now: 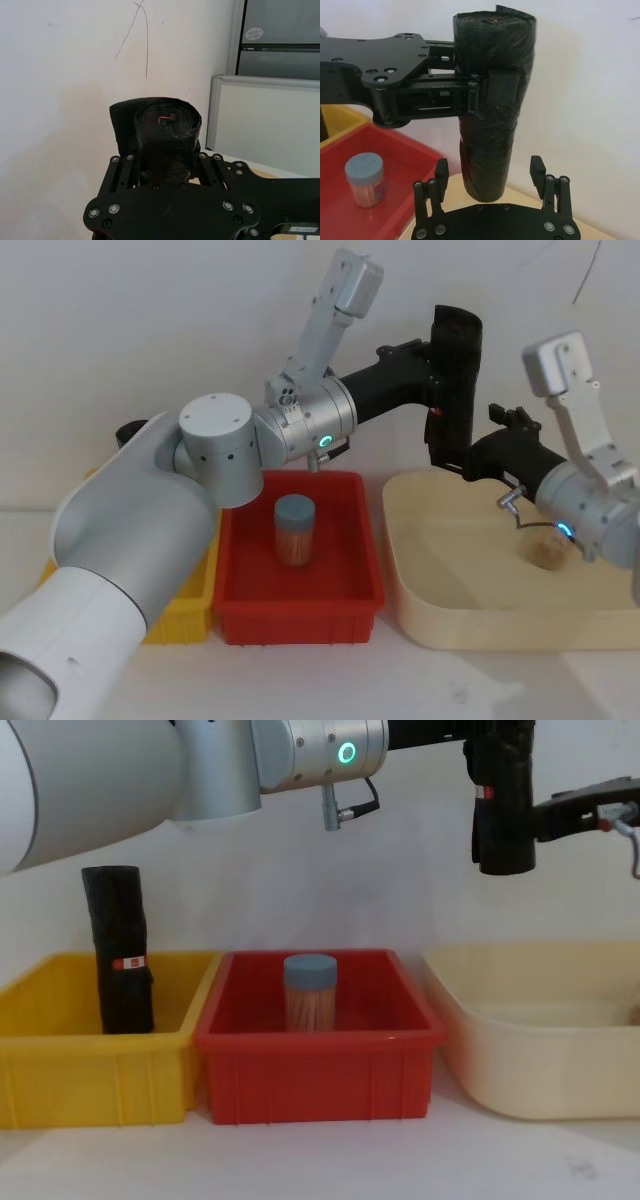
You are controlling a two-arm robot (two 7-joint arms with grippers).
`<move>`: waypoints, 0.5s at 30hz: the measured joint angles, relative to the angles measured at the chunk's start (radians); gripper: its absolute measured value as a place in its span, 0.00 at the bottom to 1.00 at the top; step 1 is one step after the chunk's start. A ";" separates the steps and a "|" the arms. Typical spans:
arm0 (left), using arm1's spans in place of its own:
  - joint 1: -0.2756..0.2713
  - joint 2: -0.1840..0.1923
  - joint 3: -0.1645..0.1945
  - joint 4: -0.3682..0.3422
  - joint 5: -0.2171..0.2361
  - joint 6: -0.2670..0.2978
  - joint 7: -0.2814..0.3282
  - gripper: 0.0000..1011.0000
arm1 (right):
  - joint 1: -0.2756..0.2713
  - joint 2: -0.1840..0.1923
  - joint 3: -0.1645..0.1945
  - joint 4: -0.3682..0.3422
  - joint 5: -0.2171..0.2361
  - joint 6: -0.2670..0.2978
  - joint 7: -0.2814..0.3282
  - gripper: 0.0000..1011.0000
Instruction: Pick up the garbage bag with the one hand and transfer it to the other hand.
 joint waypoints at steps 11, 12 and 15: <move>0.000 0.000 0.000 0.001 0.000 0.000 0.000 0.49 | 0.055 -0.048 -0.032 0.072 -0.053 -0.026 -0.035 0.99; 0.000 0.000 0.000 0.001 0.000 0.000 0.000 0.49 | 0.060 -0.053 -0.035 0.080 -0.058 -0.029 -0.038 0.99; 0.000 0.000 0.000 0.001 0.000 0.000 0.000 0.49 | 0.067 -0.059 -0.039 0.090 -0.064 -0.032 -0.043 0.99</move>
